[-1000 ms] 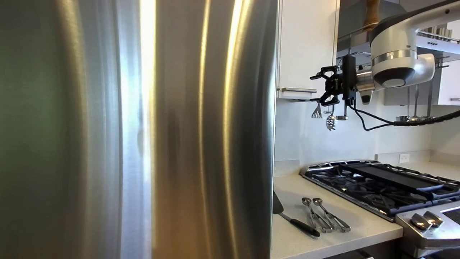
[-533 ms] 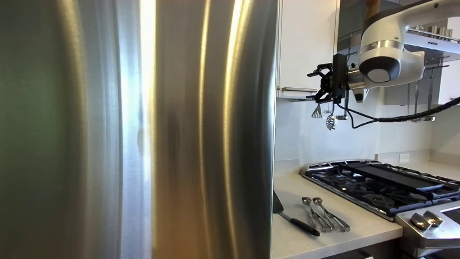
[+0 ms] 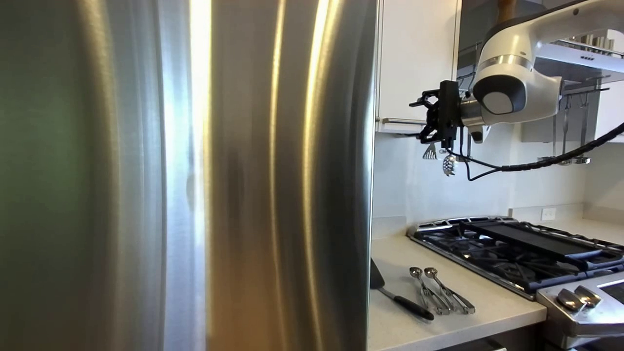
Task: Open the top right cupboard door
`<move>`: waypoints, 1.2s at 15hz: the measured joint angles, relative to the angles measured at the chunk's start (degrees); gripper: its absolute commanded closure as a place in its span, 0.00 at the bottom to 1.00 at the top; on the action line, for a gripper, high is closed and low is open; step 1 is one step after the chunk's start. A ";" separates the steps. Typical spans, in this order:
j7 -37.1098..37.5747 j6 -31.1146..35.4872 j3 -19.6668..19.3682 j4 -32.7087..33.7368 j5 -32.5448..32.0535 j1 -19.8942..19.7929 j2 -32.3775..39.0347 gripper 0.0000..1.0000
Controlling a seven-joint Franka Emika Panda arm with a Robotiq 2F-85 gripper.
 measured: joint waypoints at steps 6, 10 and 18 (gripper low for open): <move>-4.29 -0.10 8.42 2.13 8.77 -9.01 -0.11 0.00; -4.98 -1.48 14.11 4.35 11.76 -16.36 -1.02 0.00; -0.04 -6.03 24.75 7.98 11.75 -32.03 -6.87 0.00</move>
